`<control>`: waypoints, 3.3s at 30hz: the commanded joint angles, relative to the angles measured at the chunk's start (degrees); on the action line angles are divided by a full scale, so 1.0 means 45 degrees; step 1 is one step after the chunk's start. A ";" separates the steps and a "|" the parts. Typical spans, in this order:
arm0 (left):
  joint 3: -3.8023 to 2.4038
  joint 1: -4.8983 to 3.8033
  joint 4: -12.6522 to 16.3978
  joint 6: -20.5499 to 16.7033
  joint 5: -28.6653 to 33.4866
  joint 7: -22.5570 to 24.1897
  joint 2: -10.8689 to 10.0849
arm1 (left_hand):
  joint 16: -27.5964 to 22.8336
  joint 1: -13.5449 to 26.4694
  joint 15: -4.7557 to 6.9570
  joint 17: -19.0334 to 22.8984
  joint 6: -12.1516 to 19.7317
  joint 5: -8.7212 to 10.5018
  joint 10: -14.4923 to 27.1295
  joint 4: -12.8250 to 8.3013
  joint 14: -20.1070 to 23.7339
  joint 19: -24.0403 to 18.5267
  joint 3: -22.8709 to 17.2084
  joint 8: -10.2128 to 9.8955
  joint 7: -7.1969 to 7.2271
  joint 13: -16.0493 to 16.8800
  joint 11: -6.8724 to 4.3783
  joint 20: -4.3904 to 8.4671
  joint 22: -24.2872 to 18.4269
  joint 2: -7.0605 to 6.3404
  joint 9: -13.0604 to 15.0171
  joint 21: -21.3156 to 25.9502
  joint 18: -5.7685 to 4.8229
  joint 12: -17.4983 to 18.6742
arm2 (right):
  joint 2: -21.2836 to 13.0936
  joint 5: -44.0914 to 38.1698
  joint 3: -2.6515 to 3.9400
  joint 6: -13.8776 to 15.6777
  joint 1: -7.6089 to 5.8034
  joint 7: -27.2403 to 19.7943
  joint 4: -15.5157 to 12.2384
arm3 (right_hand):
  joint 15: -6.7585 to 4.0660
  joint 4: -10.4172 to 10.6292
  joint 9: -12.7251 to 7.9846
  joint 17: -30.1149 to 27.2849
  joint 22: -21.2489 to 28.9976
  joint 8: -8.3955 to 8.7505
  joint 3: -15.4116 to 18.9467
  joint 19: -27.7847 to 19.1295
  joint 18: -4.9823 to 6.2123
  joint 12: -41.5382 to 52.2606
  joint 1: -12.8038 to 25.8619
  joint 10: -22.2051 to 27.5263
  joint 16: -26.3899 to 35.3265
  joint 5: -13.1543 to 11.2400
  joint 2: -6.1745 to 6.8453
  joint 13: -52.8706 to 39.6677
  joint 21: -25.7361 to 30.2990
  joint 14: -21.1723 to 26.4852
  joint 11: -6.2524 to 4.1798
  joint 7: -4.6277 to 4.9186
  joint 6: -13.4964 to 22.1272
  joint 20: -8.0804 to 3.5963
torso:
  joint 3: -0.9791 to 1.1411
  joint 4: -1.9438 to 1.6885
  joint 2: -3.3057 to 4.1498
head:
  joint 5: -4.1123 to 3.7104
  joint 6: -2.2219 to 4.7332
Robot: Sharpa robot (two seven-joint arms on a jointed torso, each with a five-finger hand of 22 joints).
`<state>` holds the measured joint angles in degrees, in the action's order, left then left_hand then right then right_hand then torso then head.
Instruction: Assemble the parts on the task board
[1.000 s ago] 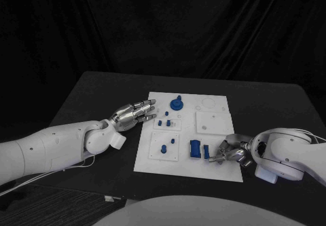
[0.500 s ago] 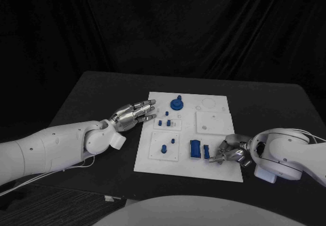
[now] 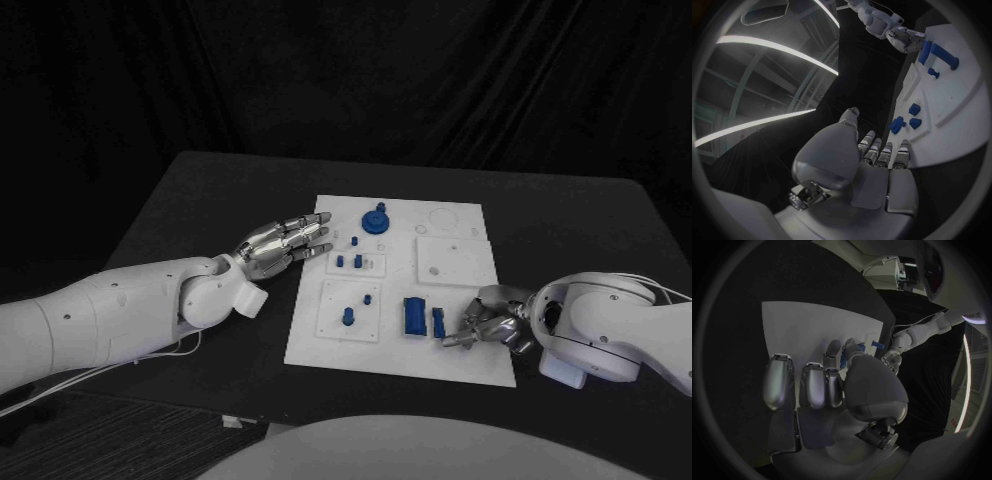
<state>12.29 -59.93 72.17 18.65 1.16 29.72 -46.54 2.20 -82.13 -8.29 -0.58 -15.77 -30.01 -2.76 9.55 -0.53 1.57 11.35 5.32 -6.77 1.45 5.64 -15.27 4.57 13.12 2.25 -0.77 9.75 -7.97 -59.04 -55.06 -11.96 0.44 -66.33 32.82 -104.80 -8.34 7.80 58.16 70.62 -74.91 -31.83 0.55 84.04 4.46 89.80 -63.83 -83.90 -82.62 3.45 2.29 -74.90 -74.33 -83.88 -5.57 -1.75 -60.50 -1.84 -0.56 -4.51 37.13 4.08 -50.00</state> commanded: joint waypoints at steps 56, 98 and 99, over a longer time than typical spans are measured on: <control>-0.0011 0.0068 0.0000 0.0232 0.0066 0.0010 0.0030 | 0.0055 0.0067 0.0077 -0.0009 0.0019 -0.0069 0.0028 -0.0111 -0.0014 0.0058 0.0014 0.0068 -0.0076 0.0017 0.0115 0.0026 -0.0038 0.0104 0.0010 -0.0052 0.0146 -0.0080 | 0.0632 0.0494 0.0001 0.0084 0.0140 0.0266 0.0700 | -0.0095 -0.0012 0.0311 -0.0196 -0.2286 0.0274 -0.0070 0.0132 -0.0187 0.0045 -0.0872 -0.1356 0.0053 0.0243 -0.0994 -0.3355 0.0126 -0.0646 -0.0090 -0.0074 -0.0109 -0.0065 | 0.0004 -0.0010 0.0004 | 0.0048 0.0000; -0.0020 0.0081 0.0975 -0.1377 -0.1305 0.3303 -0.0466 | 0.0025 0.0386 0.0533 0.0005 -0.1028 0.0873 -0.0301 0.0537 0.0016 -0.0037 0.0407 0.0597 -0.0153 0.0071 0.0130 0.0499 -0.0272 -0.0091 0.0094 -0.0014 0.0153 -0.0624 | -0.0299 0.7840 0.0006 0.3384 -0.1491 -1.0127 0.1051 | 0.2459 0.1900 -0.2649 -1.1926 0.4549 0.3197 0.4031 -0.5868 0.1031 -1.2660 0.2590 0.6165 1.2083 0.0826 -0.2274 0.7285 1.3540 0.4771 0.2232 0.1955 0.1447 0.2070 | 0.0121 0.0094 -0.0201 | 0.0005 0.0000; -0.0020 0.0081 0.1012 -0.1525 -0.1307 0.3488 -0.0476 | 0.0019 0.0366 0.0582 0.0007 -0.1074 0.1060 -0.0315 0.0785 0.0021 -0.0052 0.0467 0.0616 -0.0117 0.0074 0.0103 0.0569 -0.0300 -0.0121 0.0096 -0.0009 0.0152 -0.0657 | -0.0284 0.8029 0.0006 0.3569 -0.1450 -1.0841 0.1131 | 0.2459 0.1900 -0.2649 -1.1926 0.4549 0.3197 0.4031 -0.5868 0.1031 -1.2660 0.2590 0.6165 1.2083 0.0826 -0.2274 0.7285 1.3540 0.4771 0.2232 0.1955 0.1447 0.2070 | 0.0127 0.0148 -0.0249 | 0.0065 0.0000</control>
<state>12.26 -59.61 76.41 14.51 -4.01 37.58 -48.75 2.43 -80.60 -5.68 -0.60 -20.54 -24.93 -4.28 13.44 -0.41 1.29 13.50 7.89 -7.13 1.76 6.19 -12.69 3.17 12.75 2.62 -1.00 9.74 -10.94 -60.26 -26.86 -11.94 9.07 -73.03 -1.11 -100.02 3.47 16.41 45.36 16.23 -53.66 -16.47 18.66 56.17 9.33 31.16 -52.70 -53.83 -26.94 6.21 -7.73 -41.03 -12.34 -60.19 5.36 7.80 -52.78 8.00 -0.18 -4.41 36.52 3.89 -50.00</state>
